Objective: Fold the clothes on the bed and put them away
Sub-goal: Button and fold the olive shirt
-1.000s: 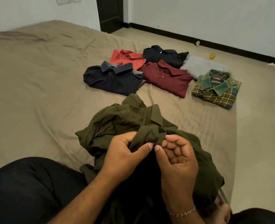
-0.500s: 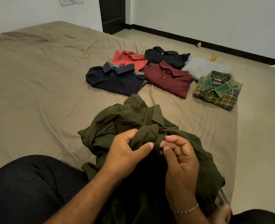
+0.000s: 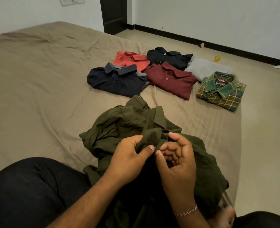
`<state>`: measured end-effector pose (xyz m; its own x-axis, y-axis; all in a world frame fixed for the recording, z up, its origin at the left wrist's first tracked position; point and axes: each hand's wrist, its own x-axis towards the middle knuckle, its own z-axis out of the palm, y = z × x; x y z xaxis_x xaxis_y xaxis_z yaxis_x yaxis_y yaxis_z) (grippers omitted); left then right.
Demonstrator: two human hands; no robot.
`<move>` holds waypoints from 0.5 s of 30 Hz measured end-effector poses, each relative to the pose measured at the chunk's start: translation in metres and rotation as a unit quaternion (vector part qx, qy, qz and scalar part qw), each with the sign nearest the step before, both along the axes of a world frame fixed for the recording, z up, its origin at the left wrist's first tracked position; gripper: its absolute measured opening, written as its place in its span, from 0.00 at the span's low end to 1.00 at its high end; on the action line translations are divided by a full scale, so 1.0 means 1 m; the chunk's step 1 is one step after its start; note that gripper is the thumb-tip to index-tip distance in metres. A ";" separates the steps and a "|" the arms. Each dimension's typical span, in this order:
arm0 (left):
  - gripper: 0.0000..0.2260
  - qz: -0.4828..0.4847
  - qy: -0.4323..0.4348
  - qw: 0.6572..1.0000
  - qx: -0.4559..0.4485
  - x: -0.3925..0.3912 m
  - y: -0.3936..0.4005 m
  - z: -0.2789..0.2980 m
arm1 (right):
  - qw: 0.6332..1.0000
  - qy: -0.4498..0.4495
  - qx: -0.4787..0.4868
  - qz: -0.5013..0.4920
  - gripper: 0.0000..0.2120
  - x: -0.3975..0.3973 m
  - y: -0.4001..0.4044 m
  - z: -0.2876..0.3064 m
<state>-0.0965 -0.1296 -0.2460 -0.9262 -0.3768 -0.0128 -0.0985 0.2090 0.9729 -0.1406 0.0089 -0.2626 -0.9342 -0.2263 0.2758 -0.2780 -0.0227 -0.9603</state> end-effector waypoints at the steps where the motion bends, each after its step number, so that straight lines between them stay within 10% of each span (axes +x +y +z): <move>1: 0.06 0.003 -0.008 0.999 -0.032 0.000 0.000 -0.001 | 1.000 0.013 0.017 -0.002 0.28 0.000 0.000 -0.001; 8: 0.16 0.043 -0.016 0.971 -0.235 0.001 0.006 -0.010 | 0.994 0.065 0.082 -0.029 0.28 -0.001 -0.001 -0.009; 15: 0.18 0.046 -0.037 0.977 -0.206 0.004 0.011 -0.004 | 0.988 0.101 0.114 -0.026 0.25 -0.001 -0.002 -0.015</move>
